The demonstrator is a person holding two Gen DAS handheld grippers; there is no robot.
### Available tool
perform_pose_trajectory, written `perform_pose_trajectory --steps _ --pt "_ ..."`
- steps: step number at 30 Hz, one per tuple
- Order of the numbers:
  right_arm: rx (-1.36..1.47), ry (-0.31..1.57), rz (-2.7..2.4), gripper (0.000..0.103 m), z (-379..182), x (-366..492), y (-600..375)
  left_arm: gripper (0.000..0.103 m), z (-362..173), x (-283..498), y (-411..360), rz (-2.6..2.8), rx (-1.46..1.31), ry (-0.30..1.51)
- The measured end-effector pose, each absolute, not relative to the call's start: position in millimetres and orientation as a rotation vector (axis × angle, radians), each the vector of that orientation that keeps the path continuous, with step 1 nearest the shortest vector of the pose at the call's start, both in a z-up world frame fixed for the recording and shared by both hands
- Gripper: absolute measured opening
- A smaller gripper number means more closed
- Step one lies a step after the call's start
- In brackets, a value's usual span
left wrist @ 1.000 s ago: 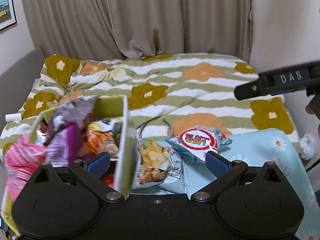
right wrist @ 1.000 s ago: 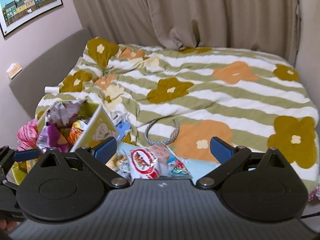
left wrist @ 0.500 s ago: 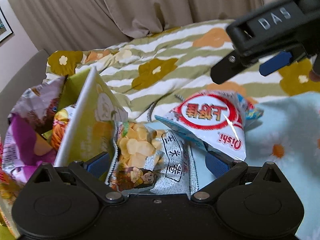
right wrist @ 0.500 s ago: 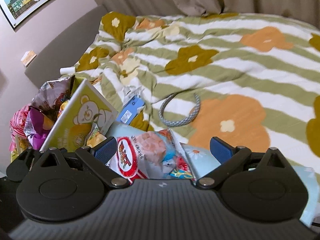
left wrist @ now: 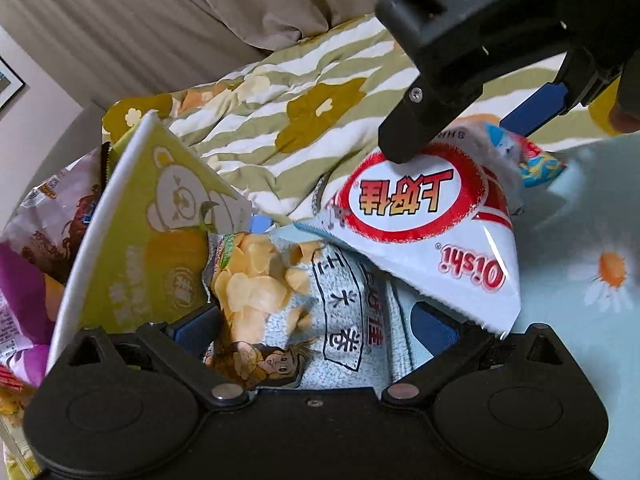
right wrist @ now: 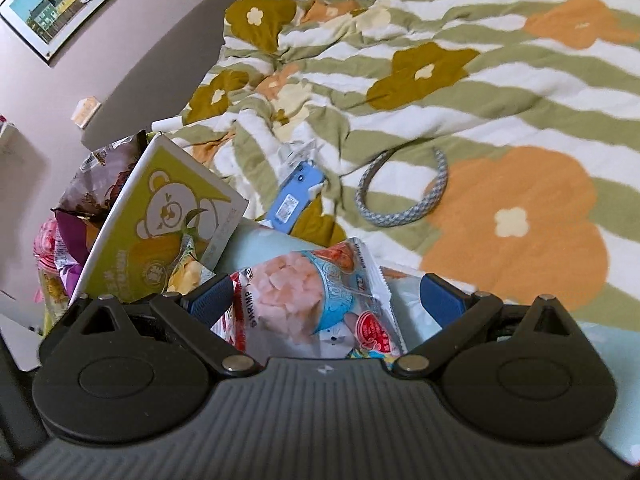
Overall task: Organize snacks
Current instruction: 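Grasp white rice-cracker bag with left tool while right tool grasps shrimp flakes bag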
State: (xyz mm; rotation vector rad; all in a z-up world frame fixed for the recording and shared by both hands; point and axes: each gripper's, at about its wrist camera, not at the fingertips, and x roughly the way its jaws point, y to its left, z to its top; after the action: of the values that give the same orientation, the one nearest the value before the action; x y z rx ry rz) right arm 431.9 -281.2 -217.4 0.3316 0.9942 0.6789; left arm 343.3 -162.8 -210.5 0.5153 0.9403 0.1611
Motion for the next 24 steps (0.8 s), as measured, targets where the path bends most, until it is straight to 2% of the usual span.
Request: perform_pose_trajectory --steps 5,9,13,24 --pt "0.321 1.048 0.712 0.103 -229 431 -275 0.100 -213 343 -158 0.143 0.485 0.952" --pt "0.332 1.050 0.719 0.103 -233 426 -277 0.092 -209 341 -153 0.122 0.475 0.949" --pt "0.321 1.050 0.715 0.103 -232 424 -276 0.080 -201 336 -147 0.113 0.469 0.938" --pt "0.324 1.044 0.689 0.103 -228 411 -276 0.065 -190 325 -147 0.074 0.473 0.908"
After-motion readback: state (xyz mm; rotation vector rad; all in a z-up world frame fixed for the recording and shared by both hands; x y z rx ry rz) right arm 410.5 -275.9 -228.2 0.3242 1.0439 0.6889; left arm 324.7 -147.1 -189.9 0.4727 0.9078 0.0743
